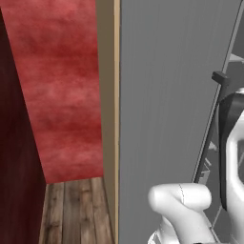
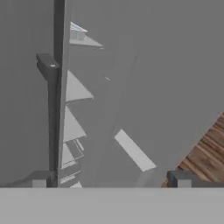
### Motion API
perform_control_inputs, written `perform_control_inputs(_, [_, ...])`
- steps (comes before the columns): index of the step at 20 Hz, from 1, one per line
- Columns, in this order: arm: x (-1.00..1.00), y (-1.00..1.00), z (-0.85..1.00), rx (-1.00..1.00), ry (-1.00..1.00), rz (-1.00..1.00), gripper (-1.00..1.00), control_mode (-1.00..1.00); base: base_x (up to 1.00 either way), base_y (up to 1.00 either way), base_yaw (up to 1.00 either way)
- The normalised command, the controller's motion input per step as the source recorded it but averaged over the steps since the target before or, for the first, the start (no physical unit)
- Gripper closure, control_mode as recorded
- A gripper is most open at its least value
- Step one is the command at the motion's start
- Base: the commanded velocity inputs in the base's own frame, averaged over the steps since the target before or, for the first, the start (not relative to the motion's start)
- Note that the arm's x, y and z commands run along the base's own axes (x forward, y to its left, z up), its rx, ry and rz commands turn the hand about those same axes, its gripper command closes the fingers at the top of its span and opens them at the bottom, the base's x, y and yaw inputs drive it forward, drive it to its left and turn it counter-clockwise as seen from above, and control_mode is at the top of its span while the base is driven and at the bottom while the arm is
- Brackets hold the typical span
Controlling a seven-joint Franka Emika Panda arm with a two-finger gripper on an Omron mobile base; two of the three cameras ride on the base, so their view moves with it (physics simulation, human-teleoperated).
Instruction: Open the freezer door, pick up the ice cube tray from the freezer, and place it on the dining counter.
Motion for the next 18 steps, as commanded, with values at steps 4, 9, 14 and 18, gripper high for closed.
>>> perform_control_inputs(4, [-0.14, 0.7, 0.0, 0.23, 0.16, 0.34, -1.0, -1.0, 0.0, 0.0, 0.0])
perform_control_inputs(9, [-0.15, 0.69, -0.05, 0.2, 0.17, 0.32, -1.0, -1.0, 0.0, 0.0, 0.0])
perform_control_inputs(14, [-0.04, 0.75, -0.17, 0.14, 0.12, 0.26, -1.0, -1.0, 0.0, 0.0, 0.0])
perform_control_inputs(18, [0.0, 0.28, -0.26, 0.08, 0.02, 0.2, -1.0, -1.0, 0.0, 0.0, 0.0])
